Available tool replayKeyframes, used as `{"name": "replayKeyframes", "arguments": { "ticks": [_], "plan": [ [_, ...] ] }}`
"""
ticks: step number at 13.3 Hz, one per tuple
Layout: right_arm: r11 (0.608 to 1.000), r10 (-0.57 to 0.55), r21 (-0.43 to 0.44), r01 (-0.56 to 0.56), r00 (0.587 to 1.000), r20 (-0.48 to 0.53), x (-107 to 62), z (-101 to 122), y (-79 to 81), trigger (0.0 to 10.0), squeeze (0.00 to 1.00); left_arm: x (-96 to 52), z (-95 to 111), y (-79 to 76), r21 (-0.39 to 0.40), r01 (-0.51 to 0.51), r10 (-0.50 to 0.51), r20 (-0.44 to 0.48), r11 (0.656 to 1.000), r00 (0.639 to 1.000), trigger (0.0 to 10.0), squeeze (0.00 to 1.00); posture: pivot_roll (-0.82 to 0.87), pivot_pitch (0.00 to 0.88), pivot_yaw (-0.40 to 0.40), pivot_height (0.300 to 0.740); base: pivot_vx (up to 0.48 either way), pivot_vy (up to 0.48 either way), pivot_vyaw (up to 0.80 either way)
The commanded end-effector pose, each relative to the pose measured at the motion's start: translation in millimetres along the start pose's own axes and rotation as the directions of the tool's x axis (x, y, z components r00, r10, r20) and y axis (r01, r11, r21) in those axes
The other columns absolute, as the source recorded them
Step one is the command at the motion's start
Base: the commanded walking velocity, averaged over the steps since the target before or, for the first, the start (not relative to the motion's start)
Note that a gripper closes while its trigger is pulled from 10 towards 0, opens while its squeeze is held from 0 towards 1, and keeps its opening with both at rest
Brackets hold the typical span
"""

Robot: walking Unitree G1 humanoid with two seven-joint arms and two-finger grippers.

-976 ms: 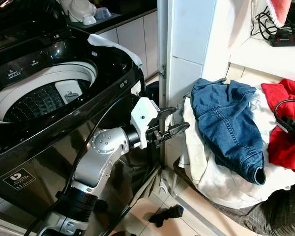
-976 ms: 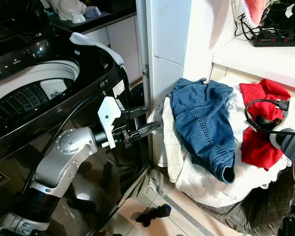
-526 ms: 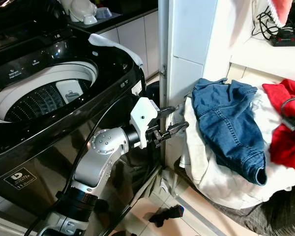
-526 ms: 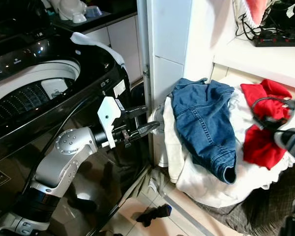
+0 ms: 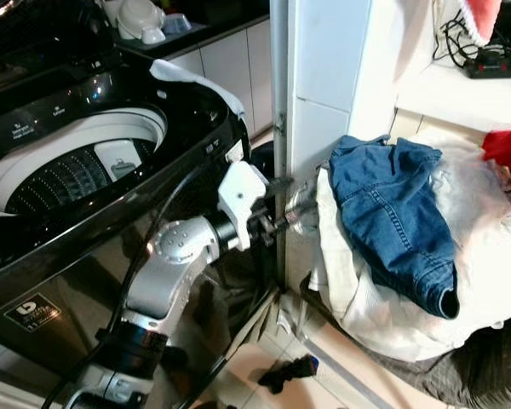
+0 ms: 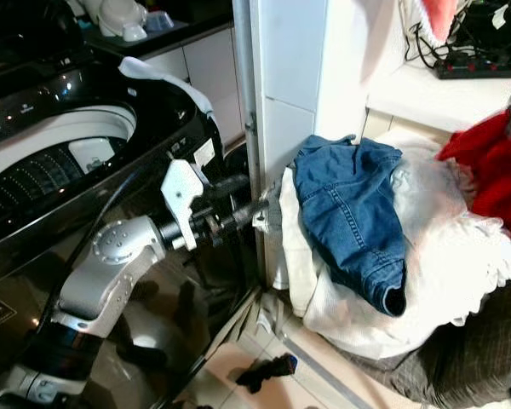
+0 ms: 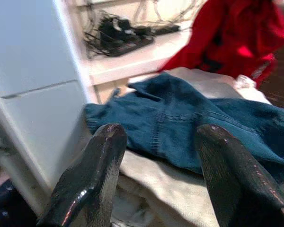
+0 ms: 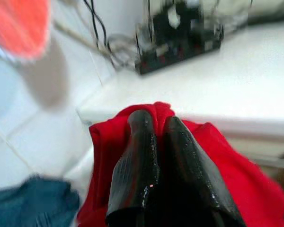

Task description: Clothes washing

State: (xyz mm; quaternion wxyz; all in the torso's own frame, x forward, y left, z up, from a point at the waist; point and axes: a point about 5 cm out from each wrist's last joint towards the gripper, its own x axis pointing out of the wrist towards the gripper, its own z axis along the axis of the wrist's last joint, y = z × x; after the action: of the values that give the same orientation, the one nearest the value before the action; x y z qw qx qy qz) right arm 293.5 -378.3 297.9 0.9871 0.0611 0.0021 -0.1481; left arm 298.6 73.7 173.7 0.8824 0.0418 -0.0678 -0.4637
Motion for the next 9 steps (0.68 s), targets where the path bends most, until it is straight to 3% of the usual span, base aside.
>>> {"name": "replayKeyframes", "arguments": {
  "ticks": [1, 2, 4, 5, 6, 7, 9],
  "plan": [
    [0.998, 0.061, -0.034, -0.058, 0.991, 0.118, -4.1, 38, 17.9, 0.0, 0.0, 0.5, 11, 10.8, 0.006, -0.052, 0.052, 0.032, 0.999, 0.998, 10.0, 0.0, -0.1, 0.0, 0.078, 0.74, 0.0, 0.0, 0.0],
    [0.996, 0.082, -0.042, -0.076, 0.985, 0.149, -5.4, 48, 23.3, 0.0, 0.0, 0.9, 14, 12.7, 0.001, -0.065, 0.065, 0.042, 0.998, 0.997, 10.0, 0.0, -0.1, 0.0, 0.077, 0.74, 0.0, 0.0, 0.0],
    [0.972, 0.224, 0.0, -0.234, 0.933, 0.281, -12.5, 88, 56.3, 0.0, 0.0, 3.1, 30, 21.7, 0.006, -0.121, 0.12, 0.115, 0.993, 0.986, 10.0, 0.0, -0.1, 0.0, 0.072, 0.74, 0.0, 0.0, 0.0],
    [0.964, 0.25, 0.015, -0.267, 0.921, 0.297, -13.9, 93, 62.0, 0.0, 0.0, 3.5, 33, 23.1, 0.009, -0.131, 0.129, 0.129, 0.991, 0.983, 10.0, 0.0, -0.1, 0.0, 0.072, 0.74, 0.0, 0.0, 0.0],
    [0.922, 0.35, 0.047, -0.383, 0.881, 0.319, -18.3, 102, 82.0, 0.0, 0.0, 5.3, 45, 26.9, -0.022, -0.139, 0.141, 0.182, 0.99, 0.973, 10.0, 0.08, -0.1, 0.0, 0.069, 0.74, 0.0, 0.0, 0.0],
    [0.856, 0.469, 0.07, -0.513, 0.825, 0.315, -22.4, 104, 108.5, 0.0, 0.0, 8.9, 64, 30.5, -0.066, -0.127, 0.141, 0.265, 0.99, 0.954, 10.0, 1.0, -0.09, 0.0, 0.065, 0.74, 0.0, 0.0, 0.0],
    [0.764, 0.595, 0.098, -0.637, 0.756, 0.273, -23.0, 91, 143.1, 0.0, 0.0, 14.0, 95, 34.7, -0.111, -0.105, 0.14, 0.385, 0.988, 0.912, 10.0, 1.0, -0.09, 0.0, 0.066, 0.74, 0.0, 0.0, 0.0]
  ]
}}
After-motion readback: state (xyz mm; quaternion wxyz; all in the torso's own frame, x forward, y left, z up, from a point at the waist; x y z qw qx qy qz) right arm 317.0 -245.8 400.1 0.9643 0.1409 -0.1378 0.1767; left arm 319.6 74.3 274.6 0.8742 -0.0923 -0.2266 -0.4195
